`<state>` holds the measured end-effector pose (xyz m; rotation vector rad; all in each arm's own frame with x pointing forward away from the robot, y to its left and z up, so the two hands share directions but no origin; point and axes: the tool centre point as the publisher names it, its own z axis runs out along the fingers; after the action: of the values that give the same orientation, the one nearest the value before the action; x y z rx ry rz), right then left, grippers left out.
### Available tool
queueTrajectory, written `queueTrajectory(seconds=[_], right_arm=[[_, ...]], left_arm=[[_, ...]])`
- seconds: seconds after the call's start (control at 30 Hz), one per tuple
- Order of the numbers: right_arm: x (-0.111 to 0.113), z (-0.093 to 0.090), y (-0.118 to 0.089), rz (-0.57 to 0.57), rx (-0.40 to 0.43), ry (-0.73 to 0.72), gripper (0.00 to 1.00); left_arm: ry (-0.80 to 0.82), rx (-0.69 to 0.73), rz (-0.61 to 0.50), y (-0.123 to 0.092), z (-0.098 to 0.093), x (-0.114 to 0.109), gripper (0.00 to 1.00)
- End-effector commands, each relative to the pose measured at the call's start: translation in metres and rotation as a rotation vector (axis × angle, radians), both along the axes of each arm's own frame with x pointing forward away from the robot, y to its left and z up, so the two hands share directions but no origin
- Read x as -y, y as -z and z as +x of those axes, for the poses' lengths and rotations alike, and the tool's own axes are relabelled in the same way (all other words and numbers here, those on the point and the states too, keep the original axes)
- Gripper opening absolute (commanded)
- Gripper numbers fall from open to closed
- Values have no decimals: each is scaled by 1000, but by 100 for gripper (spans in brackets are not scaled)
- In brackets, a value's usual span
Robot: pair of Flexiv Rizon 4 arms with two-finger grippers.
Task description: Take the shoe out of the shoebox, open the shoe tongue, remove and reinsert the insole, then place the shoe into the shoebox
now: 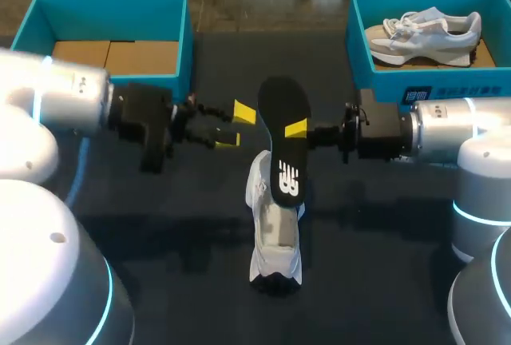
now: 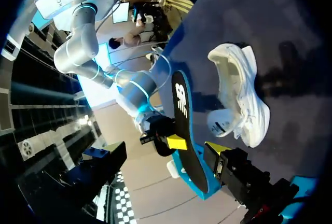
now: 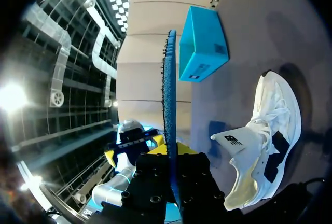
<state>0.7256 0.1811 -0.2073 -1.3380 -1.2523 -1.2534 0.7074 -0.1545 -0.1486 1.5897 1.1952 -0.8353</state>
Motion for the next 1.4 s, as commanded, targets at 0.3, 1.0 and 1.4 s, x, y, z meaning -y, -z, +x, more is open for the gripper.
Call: queueTrajectory(seconds=[0.3,1.0,1.4], right_arm=[[-4,-1,0,-3,1,5,0],[-4,-1,0,-3,1,5,0],[-4,-1,0,-3,1,5,0]], left_arm=[[15,-9,87,-12,-1,-19,100],[-16,-111,608,-72,76,17,100],[-82,-81,761,-75,93,37,100]])
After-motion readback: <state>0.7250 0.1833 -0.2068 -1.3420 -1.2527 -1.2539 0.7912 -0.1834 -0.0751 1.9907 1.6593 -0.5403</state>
